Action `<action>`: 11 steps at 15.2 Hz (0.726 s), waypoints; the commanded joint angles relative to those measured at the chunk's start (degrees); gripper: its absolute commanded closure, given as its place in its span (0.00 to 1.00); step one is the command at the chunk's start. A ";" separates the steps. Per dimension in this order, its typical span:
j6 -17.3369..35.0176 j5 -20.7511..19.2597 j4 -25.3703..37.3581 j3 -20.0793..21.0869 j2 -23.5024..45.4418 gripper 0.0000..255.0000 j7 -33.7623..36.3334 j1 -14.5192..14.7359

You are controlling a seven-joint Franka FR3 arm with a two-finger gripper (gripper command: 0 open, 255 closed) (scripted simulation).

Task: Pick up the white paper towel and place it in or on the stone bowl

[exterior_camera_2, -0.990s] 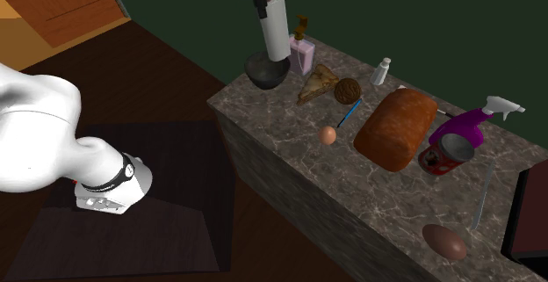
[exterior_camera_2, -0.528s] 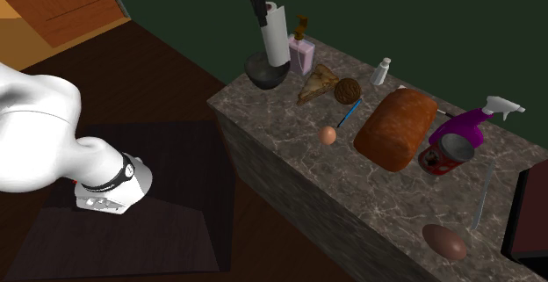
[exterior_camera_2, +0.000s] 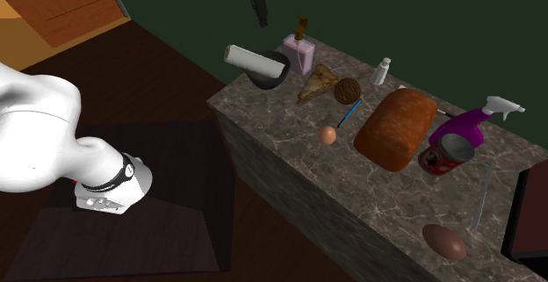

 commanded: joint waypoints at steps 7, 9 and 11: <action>-6.82 1.56 4.44 -0.31 -2.71 0.00 -1.08 -0.05; -6.82 1.56 4.44 -0.31 -2.71 0.00 -1.08 -0.05; -6.82 1.56 4.44 -0.31 -2.71 0.00 -1.08 -0.05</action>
